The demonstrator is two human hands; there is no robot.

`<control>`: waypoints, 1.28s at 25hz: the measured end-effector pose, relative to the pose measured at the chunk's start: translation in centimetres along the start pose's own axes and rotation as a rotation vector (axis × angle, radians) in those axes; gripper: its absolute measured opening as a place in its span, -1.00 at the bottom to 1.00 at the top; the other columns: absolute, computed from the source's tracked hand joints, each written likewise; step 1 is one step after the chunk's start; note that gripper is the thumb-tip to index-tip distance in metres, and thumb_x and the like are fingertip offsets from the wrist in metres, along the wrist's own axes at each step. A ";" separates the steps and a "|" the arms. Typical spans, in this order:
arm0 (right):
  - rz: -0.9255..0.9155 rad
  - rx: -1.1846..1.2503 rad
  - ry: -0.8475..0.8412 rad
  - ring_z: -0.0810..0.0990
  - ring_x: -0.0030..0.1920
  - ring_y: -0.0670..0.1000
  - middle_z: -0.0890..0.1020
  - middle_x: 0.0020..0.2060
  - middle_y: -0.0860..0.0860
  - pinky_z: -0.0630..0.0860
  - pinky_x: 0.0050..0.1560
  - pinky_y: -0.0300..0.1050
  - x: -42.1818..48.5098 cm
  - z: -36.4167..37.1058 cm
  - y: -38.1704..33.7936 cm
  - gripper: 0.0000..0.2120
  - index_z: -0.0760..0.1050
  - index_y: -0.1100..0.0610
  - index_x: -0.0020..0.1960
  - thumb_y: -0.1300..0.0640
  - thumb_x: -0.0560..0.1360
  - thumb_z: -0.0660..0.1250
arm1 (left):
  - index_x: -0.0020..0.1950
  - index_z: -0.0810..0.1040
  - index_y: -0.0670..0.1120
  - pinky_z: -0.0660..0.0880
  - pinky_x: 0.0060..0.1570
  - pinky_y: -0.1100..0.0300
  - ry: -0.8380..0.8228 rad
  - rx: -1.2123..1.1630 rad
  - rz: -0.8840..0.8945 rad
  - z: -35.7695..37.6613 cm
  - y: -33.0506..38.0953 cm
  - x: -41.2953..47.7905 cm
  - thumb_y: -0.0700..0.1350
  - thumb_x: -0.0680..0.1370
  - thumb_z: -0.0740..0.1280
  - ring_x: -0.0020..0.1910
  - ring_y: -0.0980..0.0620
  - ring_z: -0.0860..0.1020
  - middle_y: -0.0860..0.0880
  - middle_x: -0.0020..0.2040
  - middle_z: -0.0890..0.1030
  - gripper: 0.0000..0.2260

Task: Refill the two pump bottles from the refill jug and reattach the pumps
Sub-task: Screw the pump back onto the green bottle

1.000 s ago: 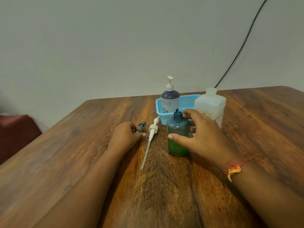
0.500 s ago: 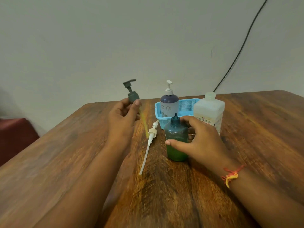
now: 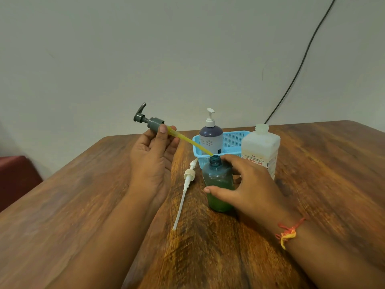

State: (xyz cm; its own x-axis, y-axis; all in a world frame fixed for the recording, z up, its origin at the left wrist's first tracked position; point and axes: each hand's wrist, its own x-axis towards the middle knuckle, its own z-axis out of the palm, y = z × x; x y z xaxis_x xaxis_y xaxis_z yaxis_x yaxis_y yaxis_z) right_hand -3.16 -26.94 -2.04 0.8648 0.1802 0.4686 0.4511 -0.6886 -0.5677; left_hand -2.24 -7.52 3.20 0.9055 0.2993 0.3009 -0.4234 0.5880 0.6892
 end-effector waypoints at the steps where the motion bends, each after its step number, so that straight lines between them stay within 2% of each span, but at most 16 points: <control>1: -0.001 -0.003 0.002 0.39 0.20 -0.25 0.48 0.41 -0.15 0.39 0.09 -0.38 0.0 0.0 0.0 -0.13 0.32 -0.11 0.50 -0.39 0.29 0.47 | 0.07 0.58 -0.19 0.63 -0.14 0.29 -0.004 0.003 -0.003 0.0 0.0 -0.1 -0.19 0.57 0.37 -0.16 0.10 0.69 -0.09 -0.09 0.70 -0.89; 5: -0.010 -0.025 -0.003 0.46 0.30 -0.15 0.48 0.41 -0.15 0.42 0.15 -0.31 -0.2 0.0 -0.1 -0.13 0.32 -0.12 0.51 -0.40 0.30 0.45 | 0.09 0.59 -0.17 0.63 -0.12 0.27 -0.042 0.059 0.016 -0.2 -0.3 -0.2 -0.16 0.54 0.39 -0.14 0.09 0.68 -0.07 -0.10 0.71 -0.84; 7: -0.027 -0.045 0.002 0.44 0.26 -0.19 0.49 0.39 -0.16 0.41 0.14 -0.32 -0.2 0.0 -0.2 -0.14 0.33 -0.12 0.50 -0.41 0.30 0.44 | 0.10 0.60 -0.15 0.62 -0.09 0.25 -0.087 0.148 0.040 -0.4 -0.7 -0.4 -0.12 0.49 0.41 -0.12 0.09 0.69 -0.04 -0.12 0.72 -0.79; 10: -0.052 -0.062 0.014 0.38 0.15 -0.25 0.52 0.33 -0.17 0.40 0.08 -0.35 -0.3 0.0 -0.4 -0.17 0.35 -0.12 0.47 -0.43 0.30 0.43 | 0.11 0.62 -0.09 0.61 -0.05 0.21 -0.192 0.343 0.066 -0.5 -1.3 -0.9 -0.12 0.51 0.42 -0.08 0.07 0.69 -0.04 -0.09 0.74 -0.81; 13: -0.071 -0.084 0.032 0.40 0.13 -0.25 0.54 0.27 -0.17 0.41 0.06 -0.33 -0.5 0.1 -0.6 -0.19 0.36 -0.13 0.45 -0.44 0.30 0.42 | 0.15 0.64 -0.04 0.62 -0.03 0.23 -0.310 0.618 0.112 -0.4 -1.9 -1.6 -0.17 0.56 0.42 0.03 0.11 0.69 0.04 0.00 0.75 -0.82; 15: -0.075 -0.085 0.044 0.39 0.12 -0.25 0.55 0.26 -0.17 0.39 0.05 -0.34 -0.5 0.2 -0.5 -0.21 0.37 -0.11 0.44 -0.42 0.31 0.43 | 0.20 0.64 -0.04 0.63 0.01 0.19 -0.392 0.700 0.085 -0.6 -2.4 -1.9 -0.18 0.56 0.42 0.11 0.09 0.68 0.04 0.07 0.74 -0.78; 20: -0.066 -0.061 0.052 0.48 0.22 -0.17 0.54 0.29 -0.16 0.49 0.12 -0.25 -0.4 0.3 -0.2 -0.28 0.36 -0.12 0.45 -0.31 0.37 0.46 | 0.24 0.62 0.06 0.64 0.06 0.12 -0.486 0.747 -0.028 -1.0 -3.2 -2.2 -0.20 0.59 0.40 0.18 0.06 0.66 0.05 0.16 0.70 -0.74; 24: -0.059 -0.051 0.043 0.50 0.27 -0.11 0.54 0.32 -0.14 0.55 0.15 -0.16 -0.3 0.3 0.0 -0.28 0.35 -0.10 0.47 -0.30 0.39 0.45 | 0.34 0.56 0.12 0.60 0.20 -0.09 -0.506 0.760 -0.032 -1.2 -3.7 -2.3 -0.09 0.48 0.51 0.26 0.02 0.61 0.09 0.24 0.66 -0.56; 26: -0.061 -0.053 0.043 0.50 0.26 -0.12 0.54 0.31 -0.14 0.54 0.13 -0.18 -0.4 0.3 -0.1 -0.28 0.35 -0.09 0.47 -0.29 0.39 0.44 | 0.33 0.55 0.06 0.62 0.16 -0.06 -0.441 0.734 0.011 -1.1 -3.9 -2.4 -0.07 0.44 0.56 0.21 0.03 0.64 0.02 0.22 0.66 -0.52; 29: -0.056 -0.053 0.040 0.50 0.24 -0.12 0.54 0.30 -0.14 0.50 0.10 -0.25 -0.3 0.3 -0.1 -0.28 0.36 -0.08 0.47 -0.28 0.39 0.45 | 0.29 0.55 -0.02 0.66 0.05 0.07 -0.386 0.672 0.044 -1.2 -4.1 -2.4 -0.18 0.47 0.51 0.09 -0.03 0.68 -0.18 0.16 0.63 -0.59; 32: -0.043 -0.040 0.049 0.50 0.21 -0.13 0.55 0.28 -0.13 0.51 0.10 -0.24 -0.3 0.3 0.1 -0.29 0.36 -0.09 0.46 -0.26 0.38 0.47 | 0.29 0.57 -0.06 0.64 0.01 0.19 -0.426 0.687 0.052 -1.2 -4.0 -2.4 -0.29 0.57 0.40 0.16 -0.01 0.67 -0.09 0.15 0.68 -0.68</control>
State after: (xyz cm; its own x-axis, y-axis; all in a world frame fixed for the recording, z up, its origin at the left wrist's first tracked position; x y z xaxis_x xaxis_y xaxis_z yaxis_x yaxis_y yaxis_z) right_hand -3.27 -26.86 -2.40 0.8327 0.1763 0.5248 0.4774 -0.7087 -0.5195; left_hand -2.78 -9.67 -1.09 0.8770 -0.0802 0.4738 -0.4784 -0.0532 0.8765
